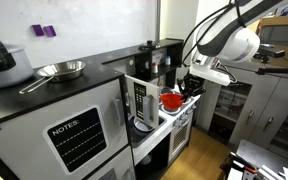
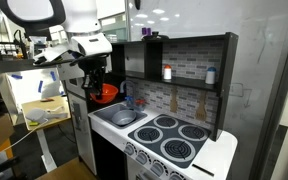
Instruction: Put the red bowl in the microwave
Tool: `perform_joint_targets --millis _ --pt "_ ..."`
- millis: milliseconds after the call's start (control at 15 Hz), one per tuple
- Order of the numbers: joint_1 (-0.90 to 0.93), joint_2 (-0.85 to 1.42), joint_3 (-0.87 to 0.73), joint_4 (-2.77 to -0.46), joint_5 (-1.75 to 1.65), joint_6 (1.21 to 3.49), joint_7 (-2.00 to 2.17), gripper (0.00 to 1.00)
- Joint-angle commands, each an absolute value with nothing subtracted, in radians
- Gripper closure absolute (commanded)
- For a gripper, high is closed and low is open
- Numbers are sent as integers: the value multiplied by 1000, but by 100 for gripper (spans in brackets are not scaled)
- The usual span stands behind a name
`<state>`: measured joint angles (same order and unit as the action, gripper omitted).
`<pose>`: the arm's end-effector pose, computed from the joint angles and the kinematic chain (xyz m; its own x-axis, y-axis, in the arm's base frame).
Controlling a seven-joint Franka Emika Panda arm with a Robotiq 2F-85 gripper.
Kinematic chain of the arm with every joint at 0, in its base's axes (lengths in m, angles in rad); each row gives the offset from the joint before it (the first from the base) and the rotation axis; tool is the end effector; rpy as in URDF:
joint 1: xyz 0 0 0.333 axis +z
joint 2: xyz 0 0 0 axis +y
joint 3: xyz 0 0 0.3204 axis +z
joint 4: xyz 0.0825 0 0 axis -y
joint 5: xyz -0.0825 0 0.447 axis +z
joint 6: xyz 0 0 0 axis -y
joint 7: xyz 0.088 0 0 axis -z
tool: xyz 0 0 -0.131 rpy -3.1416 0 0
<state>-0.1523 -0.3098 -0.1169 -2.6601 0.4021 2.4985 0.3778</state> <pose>0.4488 -0.1163 0.2909 0.5851 -0.8103 -0.0316 -0.7736 -0.5461 -0.3214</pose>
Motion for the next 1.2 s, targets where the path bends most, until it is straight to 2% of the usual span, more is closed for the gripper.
perform_joint_targets --millis 0,1133 --pt "-147 -317 -107 -2664 422 2524 415 98" --pt "-181 -354 -78 -2611 399 2519 590 98"
